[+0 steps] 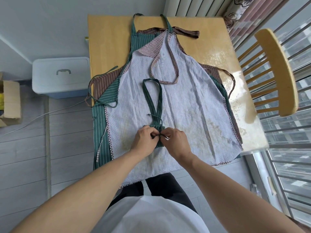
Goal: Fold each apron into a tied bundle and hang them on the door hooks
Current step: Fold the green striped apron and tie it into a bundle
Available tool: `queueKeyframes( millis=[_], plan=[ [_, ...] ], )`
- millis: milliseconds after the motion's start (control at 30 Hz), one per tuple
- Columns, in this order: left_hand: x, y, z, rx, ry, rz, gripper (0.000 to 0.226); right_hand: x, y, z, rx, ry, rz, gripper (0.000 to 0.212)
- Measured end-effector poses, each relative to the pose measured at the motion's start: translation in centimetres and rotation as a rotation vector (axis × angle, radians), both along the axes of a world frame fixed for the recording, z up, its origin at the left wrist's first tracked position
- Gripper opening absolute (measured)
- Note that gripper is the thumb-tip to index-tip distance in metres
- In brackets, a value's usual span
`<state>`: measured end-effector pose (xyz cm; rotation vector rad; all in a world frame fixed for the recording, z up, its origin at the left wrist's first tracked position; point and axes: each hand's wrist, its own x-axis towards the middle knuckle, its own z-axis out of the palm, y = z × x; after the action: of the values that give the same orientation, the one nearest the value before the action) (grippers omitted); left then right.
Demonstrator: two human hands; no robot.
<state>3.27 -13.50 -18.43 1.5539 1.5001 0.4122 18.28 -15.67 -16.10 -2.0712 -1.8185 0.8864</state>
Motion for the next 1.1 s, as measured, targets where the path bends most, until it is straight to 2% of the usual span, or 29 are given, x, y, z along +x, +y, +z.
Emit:
queueKeyframes(
  millis=[233,400,500,700,867,933,1100],
  plan=[
    [-0.2,-0.1,-0.2,0.007,-0.002,-0.019,0.013,-0.7,0.2,0.7,-0.091,-0.027,0.018,0.023],
    [-0.3,-0.5,-0.2,0.057,0.024,-0.059,0.022,-0.4,1.9,1.5,-0.420,0.077,0.034,0.021],
    [-0.3,-1.0,-0.5,0.129,0.009,-0.019,0.020,0.2,2.7,1.7,-0.504,0.123,0.043,0.019],
    [-0.7,-2.6,-1.5,0.189,-0.051,0.036,0.014,1.1,2.9,1.5,-0.660,0.290,-0.174,0.014],
    [-0.9,-2.5,-1.0,0.244,-0.023,0.007,0.006,1.5,2.7,1.9,-0.607,0.334,-0.205,0.015],
    [-0.9,-2.3,-0.3,0.224,0.003,0.018,0.012,1.6,2.7,1.9,-0.538,0.303,-0.180,0.016],
    [-1.0,-1.9,0.6,0.087,0.132,-0.043,0.015,1.0,1.8,1.7,-0.290,0.051,0.009,0.018]
  ],
)
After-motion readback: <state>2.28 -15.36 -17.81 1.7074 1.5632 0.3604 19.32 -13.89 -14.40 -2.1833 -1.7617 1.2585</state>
